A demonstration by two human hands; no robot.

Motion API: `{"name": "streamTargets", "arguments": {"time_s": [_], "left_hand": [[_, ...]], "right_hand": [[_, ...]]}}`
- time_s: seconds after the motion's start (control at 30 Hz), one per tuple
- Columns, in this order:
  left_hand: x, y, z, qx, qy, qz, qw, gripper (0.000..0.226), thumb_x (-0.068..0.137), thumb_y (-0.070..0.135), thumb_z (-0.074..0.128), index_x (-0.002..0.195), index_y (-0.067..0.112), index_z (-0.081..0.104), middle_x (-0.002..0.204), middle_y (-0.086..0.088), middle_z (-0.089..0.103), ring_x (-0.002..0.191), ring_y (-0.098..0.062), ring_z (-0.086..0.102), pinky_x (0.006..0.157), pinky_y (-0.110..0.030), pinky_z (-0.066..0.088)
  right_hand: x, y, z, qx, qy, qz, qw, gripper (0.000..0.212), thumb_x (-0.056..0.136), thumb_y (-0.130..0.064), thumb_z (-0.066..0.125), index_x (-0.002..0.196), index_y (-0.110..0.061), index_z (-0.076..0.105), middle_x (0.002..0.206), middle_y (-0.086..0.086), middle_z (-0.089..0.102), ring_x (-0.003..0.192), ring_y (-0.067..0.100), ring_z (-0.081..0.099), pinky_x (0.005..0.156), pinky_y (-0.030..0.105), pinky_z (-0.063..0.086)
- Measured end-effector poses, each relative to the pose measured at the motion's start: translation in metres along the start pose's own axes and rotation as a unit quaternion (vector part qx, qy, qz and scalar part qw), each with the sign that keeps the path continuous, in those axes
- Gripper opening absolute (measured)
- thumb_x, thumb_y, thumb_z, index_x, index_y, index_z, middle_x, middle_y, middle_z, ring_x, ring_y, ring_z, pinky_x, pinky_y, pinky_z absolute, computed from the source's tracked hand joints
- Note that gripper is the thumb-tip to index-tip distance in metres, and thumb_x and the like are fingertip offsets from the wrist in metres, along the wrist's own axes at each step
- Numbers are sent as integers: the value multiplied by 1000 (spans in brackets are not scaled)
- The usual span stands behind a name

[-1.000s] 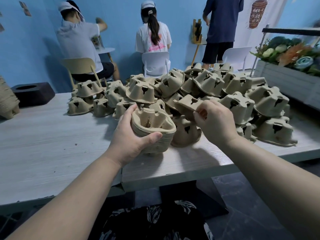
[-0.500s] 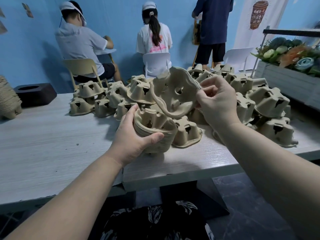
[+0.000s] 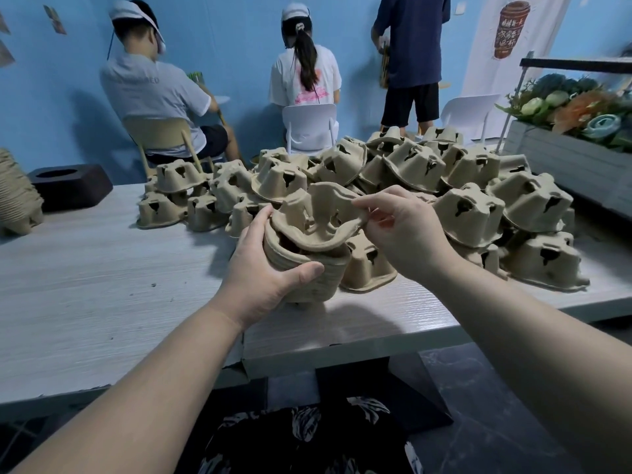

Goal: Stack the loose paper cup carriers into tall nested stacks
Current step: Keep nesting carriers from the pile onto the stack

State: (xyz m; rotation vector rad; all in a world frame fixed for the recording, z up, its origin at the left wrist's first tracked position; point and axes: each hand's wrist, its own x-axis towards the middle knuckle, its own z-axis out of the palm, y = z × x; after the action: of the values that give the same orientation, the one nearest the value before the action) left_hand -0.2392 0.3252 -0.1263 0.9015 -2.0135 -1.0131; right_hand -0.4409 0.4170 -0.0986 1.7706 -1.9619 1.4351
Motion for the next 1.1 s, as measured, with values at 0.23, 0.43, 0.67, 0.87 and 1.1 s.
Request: {"name": "streamTargets", "arguments": {"time_s": [0.23,0.43,0.67,0.87,1.1], "left_hand": [[0,-3,0,-3,-3,0,1000,132,40,73,79,152,35,22,148,8,42,135,-10,41,115,-41,35],[0,-5,0,-37,-1,18,999,124,42,73,83,148,37,30,143,6,49,132,-12,47,112,-43,39],[-2,-3,0,-29,2,2,1000,137,42,67,80,155,33,12,153,7,36,140,-9,35,118,-40,30],[-5,-5,-2,-50,10,18,999,123,43,66,81,148,48,20,150,10,40,136,-6,39,117,-38,32],[-7,-7,-5,-71,37,9,997,101,44,61,79,134,49,34,138,10,48,125,-5,48,98,-18,42]], "right_hand": [[-7,6,8,-7,88,-83,993,15,85,-16,66,96,-15,76,96,2,68,78,11,63,73,17,51],[-21,3,14,-35,77,-155,984,18,88,-20,62,96,-11,76,96,3,71,83,17,68,68,36,57],[-29,3,16,-70,46,-222,971,22,90,-18,57,96,-9,76,95,7,73,81,24,69,64,35,56],[-32,3,17,-79,-4,-245,966,24,88,-15,54,100,-7,74,97,8,71,83,25,68,66,33,56],[-21,18,6,-117,-34,-15,992,33,86,-24,64,118,-15,65,107,1,66,90,17,60,83,32,49]]}}
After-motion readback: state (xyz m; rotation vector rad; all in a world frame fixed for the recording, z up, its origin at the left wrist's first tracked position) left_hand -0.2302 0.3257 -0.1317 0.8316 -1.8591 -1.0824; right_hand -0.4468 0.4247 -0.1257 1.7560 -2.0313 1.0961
